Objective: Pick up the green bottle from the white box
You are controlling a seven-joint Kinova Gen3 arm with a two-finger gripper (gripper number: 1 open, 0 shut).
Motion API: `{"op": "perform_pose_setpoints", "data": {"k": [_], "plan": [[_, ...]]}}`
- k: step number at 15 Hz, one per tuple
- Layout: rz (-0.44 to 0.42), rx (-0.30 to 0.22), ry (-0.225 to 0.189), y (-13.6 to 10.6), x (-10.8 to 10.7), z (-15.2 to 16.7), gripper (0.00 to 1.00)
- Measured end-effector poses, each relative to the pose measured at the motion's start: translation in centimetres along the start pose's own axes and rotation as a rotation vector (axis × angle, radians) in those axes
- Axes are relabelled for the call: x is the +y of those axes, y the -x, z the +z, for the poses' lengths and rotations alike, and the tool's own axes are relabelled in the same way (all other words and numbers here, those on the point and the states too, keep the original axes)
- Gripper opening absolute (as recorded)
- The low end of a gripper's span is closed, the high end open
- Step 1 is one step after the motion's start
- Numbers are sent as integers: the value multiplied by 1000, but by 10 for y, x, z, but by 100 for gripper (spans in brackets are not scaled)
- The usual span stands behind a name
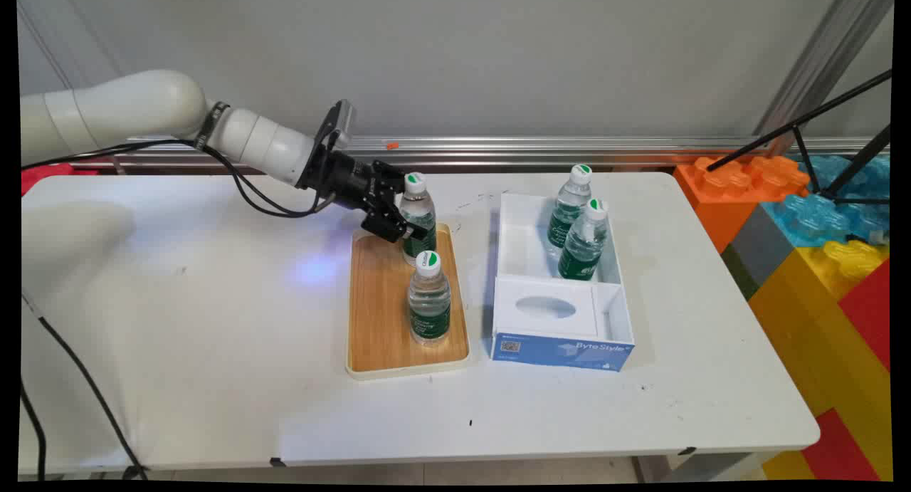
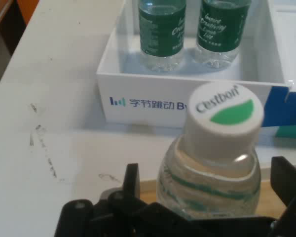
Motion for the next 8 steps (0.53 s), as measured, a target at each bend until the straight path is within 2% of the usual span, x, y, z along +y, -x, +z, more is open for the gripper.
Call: {"op": "perform_pose_setpoints", "data": {"k": [4, 8], "plan": [[-8, -26, 10, -10, 0, -17, 100], [-36, -98, -12, -27, 1, -53, 100]]}}
